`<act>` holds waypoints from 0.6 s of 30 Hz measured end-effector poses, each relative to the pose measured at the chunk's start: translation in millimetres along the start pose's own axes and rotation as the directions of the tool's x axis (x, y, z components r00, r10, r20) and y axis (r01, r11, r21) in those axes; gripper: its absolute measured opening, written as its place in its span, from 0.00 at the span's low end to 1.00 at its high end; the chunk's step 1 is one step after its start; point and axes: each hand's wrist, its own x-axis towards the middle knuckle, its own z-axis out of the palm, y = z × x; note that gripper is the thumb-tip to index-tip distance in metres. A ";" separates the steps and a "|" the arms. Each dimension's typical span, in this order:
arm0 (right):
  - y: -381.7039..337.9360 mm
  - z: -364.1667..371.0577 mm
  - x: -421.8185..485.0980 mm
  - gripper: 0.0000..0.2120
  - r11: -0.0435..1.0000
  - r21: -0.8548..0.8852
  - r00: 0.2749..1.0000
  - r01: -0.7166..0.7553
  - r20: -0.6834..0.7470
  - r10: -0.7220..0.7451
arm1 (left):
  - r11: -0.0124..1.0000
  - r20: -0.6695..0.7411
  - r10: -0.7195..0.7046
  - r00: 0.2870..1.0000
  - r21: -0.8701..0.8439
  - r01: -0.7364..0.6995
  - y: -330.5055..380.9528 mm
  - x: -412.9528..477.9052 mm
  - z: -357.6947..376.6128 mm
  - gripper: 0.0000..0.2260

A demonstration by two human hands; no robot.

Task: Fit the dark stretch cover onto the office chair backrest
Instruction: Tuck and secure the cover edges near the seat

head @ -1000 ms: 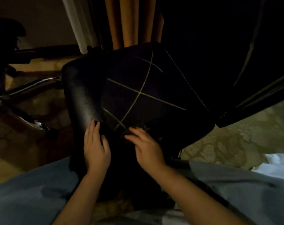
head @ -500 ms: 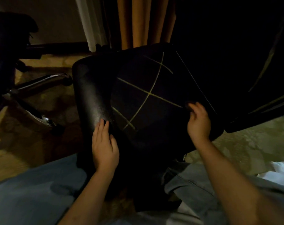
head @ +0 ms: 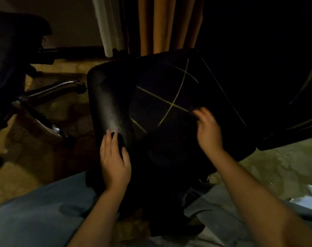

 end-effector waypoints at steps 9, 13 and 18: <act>-69.8 45.7 -29.1 0.24 0.988 0.018 0.979 0.151 0.134 -0.152 | 0.987 -0.012 -0.132 0.991 -0.095 0.130 -1.2 -0.7 4.9 0.23; -118.1 78.9 -79.6 0.25 0.866 0.164 0.791 0.473 0.354 -0.499 | 0.985 -0.052 -0.117 0.992 -0.135 0.109 -5.9 7.3 -2.7 0.21; -74.7 55.3 -17.7 0.26 0.925 0.079 0.898 0.372 0.223 -0.380 | 0.993 -0.101 -0.107 0.989 -0.055 0.102 -6.4 26.3 -11.7 0.13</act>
